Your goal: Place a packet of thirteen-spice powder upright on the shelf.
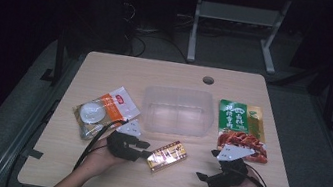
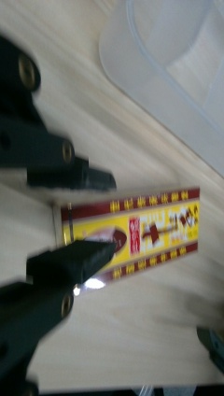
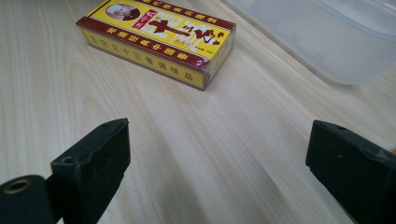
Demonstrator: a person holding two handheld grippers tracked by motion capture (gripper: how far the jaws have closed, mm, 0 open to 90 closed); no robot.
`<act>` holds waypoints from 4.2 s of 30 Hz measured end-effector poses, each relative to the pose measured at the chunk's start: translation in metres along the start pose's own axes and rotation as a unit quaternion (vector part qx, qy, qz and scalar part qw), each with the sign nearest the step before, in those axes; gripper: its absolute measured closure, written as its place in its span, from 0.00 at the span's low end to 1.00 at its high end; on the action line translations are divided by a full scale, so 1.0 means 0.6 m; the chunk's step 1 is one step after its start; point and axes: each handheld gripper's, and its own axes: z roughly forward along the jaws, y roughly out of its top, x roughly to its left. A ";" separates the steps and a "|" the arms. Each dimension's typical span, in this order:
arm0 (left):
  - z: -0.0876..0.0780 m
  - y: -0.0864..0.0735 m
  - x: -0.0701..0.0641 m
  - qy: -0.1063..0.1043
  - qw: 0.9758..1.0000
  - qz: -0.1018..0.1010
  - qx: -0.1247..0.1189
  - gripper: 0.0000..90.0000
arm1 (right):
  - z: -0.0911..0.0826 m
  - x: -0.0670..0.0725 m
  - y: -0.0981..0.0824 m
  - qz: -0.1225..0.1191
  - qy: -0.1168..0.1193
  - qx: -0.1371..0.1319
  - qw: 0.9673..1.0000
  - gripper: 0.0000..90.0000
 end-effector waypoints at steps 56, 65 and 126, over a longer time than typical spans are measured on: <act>0.054 0.003 -0.033 0.012 0.998 -0.010 0.053 0.36 | -0.002 -0.003 0.002 0.001 -0.004 -0.002 1.000 0.07; 0.012 0.003 -0.020 -0.023 1.000 -0.003 0.008 0.36 | -0.004 -0.002 0.007 0.009 0.017 0.008 1.000 0.07; -0.082 -0.025 -0.014 -0.094 0.988 0.098 -0.074 0.36 | 0.071 0.033 0.175 -0.115 0.264 -0.061 0.956 0.18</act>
